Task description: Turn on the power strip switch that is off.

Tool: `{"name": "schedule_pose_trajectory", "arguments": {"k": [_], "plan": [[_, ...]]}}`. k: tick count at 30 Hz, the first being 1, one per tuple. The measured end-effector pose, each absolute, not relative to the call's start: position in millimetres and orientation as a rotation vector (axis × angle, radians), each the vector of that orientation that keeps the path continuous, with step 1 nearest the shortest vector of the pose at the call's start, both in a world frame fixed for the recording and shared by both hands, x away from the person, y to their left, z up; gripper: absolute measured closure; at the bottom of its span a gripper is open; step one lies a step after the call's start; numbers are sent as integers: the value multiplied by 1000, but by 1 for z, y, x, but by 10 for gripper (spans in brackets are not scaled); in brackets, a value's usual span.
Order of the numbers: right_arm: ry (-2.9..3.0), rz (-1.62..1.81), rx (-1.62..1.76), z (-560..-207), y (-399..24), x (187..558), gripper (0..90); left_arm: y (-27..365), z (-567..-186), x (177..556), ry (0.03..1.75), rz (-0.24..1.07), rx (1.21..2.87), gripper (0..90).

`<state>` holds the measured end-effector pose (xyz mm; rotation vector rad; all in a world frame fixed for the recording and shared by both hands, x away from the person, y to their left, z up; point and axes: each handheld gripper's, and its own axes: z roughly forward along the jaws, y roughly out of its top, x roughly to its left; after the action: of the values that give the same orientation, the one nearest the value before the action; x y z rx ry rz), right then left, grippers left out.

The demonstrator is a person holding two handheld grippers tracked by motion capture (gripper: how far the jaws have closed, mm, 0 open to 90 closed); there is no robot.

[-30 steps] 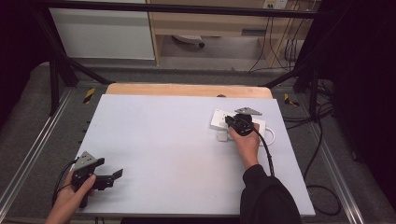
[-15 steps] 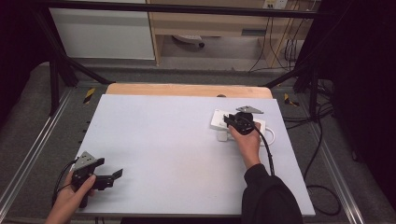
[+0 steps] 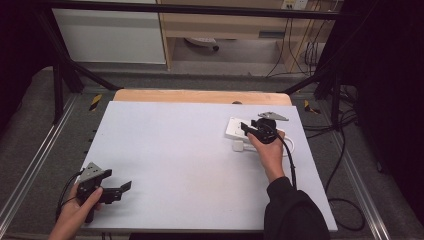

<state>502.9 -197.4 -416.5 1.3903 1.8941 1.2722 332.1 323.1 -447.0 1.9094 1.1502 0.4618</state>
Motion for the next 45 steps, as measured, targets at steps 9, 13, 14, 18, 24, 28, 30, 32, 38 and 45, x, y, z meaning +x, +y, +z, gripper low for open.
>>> {"name": "schedule_pose_trajectory", "arguments": {"k": [9, 13, 14, 18, 24, 28, 30, 32, 38, 45], "plan": [[1889, 1287, 1383, -406, -200, 495, 363, 323, -447, 332, 1153, 461, 1911, 82], [1885, 1289, 1373, -401, -202, 493, 312, 323, -447, 332, 1153, 460, 1910, 82], [1884, 1290, 1373, -400, -203, 492, 305, 323, -447, 332, 1153, 460, 1911, 82], [1883, 1293, 1369, -397, -205, 490, 259, 323, -447, 332, 1154, 461, 1910, 82], [1876, 1288, 1372, -392, -206, 487, 128, 323, -448, 332, 1153, 461, 1910, 82], [1875, 1284, 1377, -389, -207, 484, 68, 323, -447, 332, 1154, 460, 1910, 82], [1876, 1292, 1382, -387, -208, 483, 49, 323, -447, 332, 1154, 461, 1910, 82], [1885, 1292, 1379, -385, -209, 481, 51, 323, -448, 332, 1153, 461, 1910, 82], [1914, 1271, 1349, -376, -212, 472, 44, 323, -448, 332, 1158, 461, 1911, 82], [1879, 1284, 1298, -367, -215, 457, 45, 323, -448, 332, 1163, 461, 1909, 82]]}}
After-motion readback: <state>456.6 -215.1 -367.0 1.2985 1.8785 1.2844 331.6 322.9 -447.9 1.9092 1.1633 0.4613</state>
